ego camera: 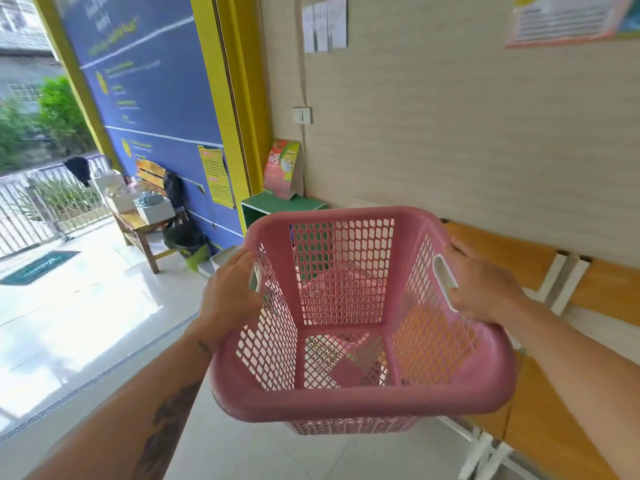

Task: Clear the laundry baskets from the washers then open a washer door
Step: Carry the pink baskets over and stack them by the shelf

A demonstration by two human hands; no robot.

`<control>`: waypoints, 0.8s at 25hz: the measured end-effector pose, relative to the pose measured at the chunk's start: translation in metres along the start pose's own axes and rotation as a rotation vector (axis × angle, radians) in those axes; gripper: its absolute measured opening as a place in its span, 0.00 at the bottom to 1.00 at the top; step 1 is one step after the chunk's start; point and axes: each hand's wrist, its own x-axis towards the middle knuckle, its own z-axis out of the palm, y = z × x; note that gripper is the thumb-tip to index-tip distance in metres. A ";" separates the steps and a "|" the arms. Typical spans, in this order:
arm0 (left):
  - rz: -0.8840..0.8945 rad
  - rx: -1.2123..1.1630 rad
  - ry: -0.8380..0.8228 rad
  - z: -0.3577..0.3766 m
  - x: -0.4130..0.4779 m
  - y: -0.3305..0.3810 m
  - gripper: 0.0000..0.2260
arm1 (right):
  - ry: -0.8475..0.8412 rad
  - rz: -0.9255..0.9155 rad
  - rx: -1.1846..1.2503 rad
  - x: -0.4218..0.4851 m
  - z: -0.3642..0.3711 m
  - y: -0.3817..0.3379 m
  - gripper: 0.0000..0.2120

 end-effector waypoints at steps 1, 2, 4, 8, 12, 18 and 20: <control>0.025 -0.012 -0.012 0.011 0.028 -0.015 0.17 | 0.007 0.016 -0.004 0.024 0.012 -0.005 0.31; 0.048 -0.018 -0.021 0.021 0.054 -0.029 0.17 | 0.009 0.036 0.009 0.045 0.022 -0.011 0.29; 0.065 -0.031 -0.029 0.040 0.104 -0.051 0.18 | 0.003 0.066 0.047 0.082 0.039 -0.021 0.21; 0.200 -0.030 -0.121 0.081 0.213 -0.076 0.12 | 0.024 0.201 0.017 0.136 0.068 -0.025 0.17; 0.266 -0.023 -0.187 0.133 0.302 -0.078 0.13 | 0.004 0.305 0.029 0.185 0.097 -0.014 0.19; 0.332 0.018 -0.265 0.223 0.403 -0.079 0.25 | -0.046 0.397 0.067 0.262 0.172 0.015 0.23; 0.341 0.012 -0.281 0.249 0.435 -0.085 0.27 | -0.055 0.425 0.091 0.285 0.194 0.017 0.23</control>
